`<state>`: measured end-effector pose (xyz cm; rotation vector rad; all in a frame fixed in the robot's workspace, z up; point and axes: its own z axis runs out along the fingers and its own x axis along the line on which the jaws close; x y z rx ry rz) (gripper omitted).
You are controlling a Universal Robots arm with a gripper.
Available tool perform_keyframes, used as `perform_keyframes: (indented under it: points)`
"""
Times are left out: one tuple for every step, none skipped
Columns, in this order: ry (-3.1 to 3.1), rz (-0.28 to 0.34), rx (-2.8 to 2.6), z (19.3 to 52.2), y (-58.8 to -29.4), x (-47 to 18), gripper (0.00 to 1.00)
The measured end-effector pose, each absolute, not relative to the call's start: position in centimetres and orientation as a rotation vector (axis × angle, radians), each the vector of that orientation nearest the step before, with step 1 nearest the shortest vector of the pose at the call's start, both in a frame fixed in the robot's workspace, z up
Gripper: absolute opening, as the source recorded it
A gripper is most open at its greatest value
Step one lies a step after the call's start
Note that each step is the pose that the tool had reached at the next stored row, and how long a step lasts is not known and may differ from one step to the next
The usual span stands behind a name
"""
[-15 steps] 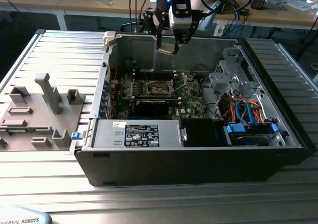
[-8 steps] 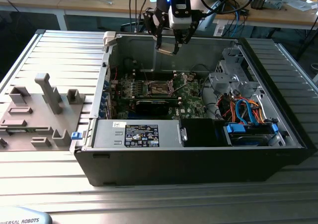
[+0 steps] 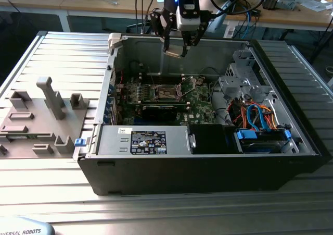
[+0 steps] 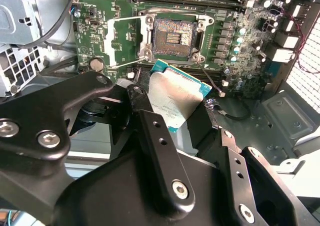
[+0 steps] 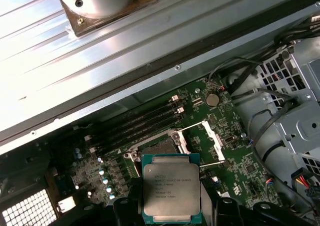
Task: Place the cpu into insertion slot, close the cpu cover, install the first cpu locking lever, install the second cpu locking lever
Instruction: 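Place the cpu into insertion slot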
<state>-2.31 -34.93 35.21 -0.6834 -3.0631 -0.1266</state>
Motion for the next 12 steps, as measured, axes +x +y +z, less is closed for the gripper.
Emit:
perform_keyframes:
  points:
    - [-3.063,-0.127,-0.686,35.21,-34.93,-2.31,0.54]
    - [-3.063,-0.127,-0.687,35.21,-34.93,-2.31,0.54]
    - [-3.062,-0.127,-0.689,35.21,-34.93,-2.31,0.54]
    - [-3.062,-0.127,-0.69,35.21,-34.93,-2.31,0.54]
    - [-3.062,-0.127,-0.691,35.21,-34.93,-2.31,0.54]
    - [-3.061,-0.127,-0.692,35.21,-34.93,-2.31,0.54]
    - [-3.061,-0.127,-0.694,35.21,-34.93,-2.31,0.54]
    - [-3.061,-0.127,-0.695,35.21,-34.93,-2.31,0.54]
    - [-3.061,-0.127,-0.696,35.21,-34.93,-2.31,0.54]
    - [-3.06,-0.127,-0.698,35.21,-34.93,-2.31,0.54]
    - [-3.06,-0.127,-0.699,35.21,-34.93,-2.31,0.54]
    - [-3.06,-0.127,-0.701,35.21,-34.93,-2.31,0.54]
